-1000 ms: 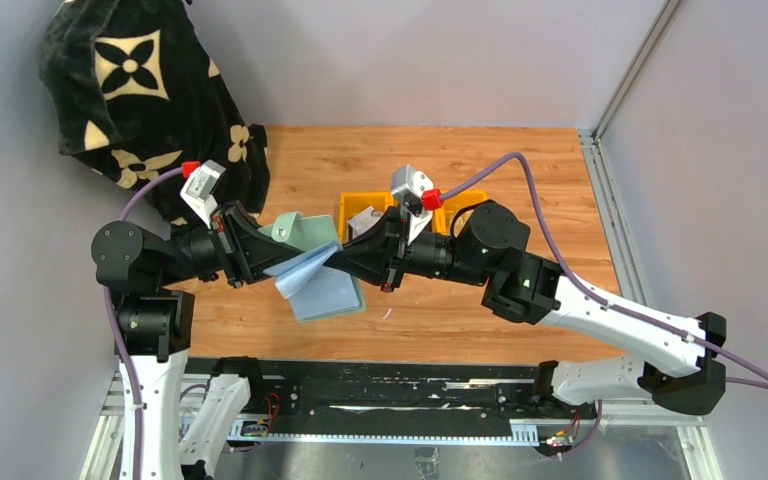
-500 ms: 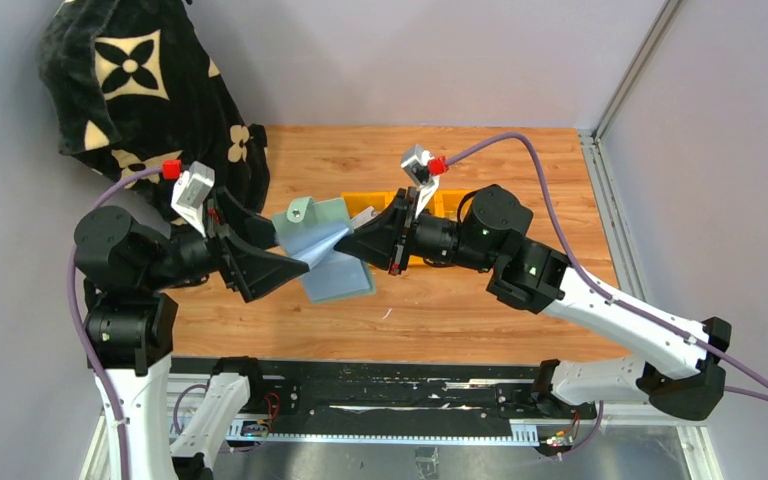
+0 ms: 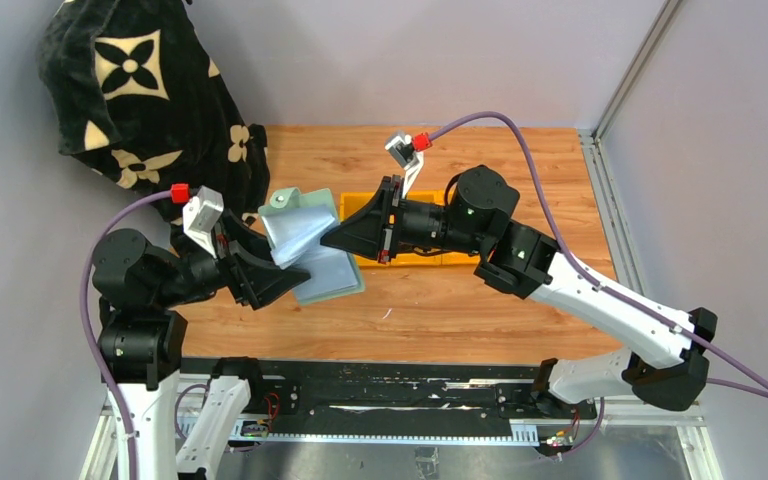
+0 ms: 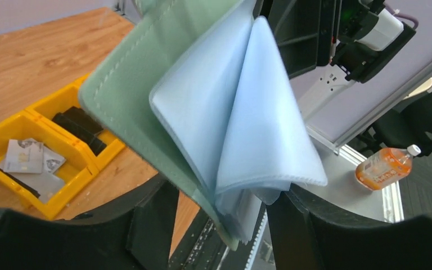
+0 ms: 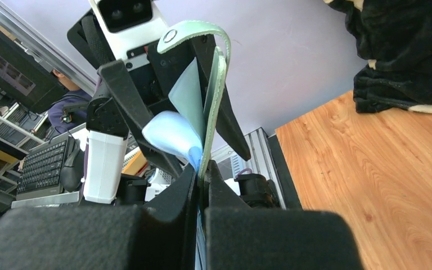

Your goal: Take the credit cards out of the card holder

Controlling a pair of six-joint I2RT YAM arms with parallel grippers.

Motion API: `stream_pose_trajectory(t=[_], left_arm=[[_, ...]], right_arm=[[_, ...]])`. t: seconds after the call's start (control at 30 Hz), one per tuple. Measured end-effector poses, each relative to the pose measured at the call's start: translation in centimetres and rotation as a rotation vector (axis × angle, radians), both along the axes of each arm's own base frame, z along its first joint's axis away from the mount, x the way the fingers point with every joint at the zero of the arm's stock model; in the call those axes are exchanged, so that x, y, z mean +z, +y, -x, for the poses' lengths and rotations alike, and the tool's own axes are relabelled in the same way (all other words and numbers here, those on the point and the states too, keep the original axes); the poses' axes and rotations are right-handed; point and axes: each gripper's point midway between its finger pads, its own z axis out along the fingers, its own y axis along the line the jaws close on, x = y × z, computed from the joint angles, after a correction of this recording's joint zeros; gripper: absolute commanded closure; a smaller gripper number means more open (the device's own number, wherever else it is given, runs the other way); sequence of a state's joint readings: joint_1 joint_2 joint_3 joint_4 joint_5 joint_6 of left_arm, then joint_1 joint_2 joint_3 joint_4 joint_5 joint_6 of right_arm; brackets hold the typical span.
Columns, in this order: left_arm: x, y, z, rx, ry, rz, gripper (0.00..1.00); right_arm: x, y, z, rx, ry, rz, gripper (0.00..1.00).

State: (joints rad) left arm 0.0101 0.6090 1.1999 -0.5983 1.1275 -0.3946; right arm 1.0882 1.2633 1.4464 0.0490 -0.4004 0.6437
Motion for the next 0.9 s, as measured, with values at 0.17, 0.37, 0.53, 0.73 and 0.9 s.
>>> stream_pose_trajectory(t=[0.17, 0.37, 0.53, 0.73, 0.9], left_arm=[[0.4, -0.2, -0.5, -0.015, 0.028, 0.027, 0.64], [0.3, -0.3, -0.6, -0.022, 0.062, 0.047, 0.86], [0.7, -0.5, -0.3, -0.042, 0.087, 0.069, 0.90], [1.2, -0.7, -1.2, -0.049, 0.166, 0.126, 0.92], [1.1, -0.8, -2.0, -0.054, 0.267, 0.183, 0.94]], right_arm=[[-0.8, 0.5, 0.1, 0.022, 0.021, 0.020, 1.00], [-1.1, 0.6, 0.1, 0.043, 0.021, 0.029, 0.59], [-1.6, 0.7, 1.2, 0.113, 0.012, 0.034, 0.36], [-5.3, -0.1, 2.9, 0.185, 0.011, 0.071, 0.34], [-7.9, -1.4, 3.6, 0.190, -0.016, 0.087, 0.38]])
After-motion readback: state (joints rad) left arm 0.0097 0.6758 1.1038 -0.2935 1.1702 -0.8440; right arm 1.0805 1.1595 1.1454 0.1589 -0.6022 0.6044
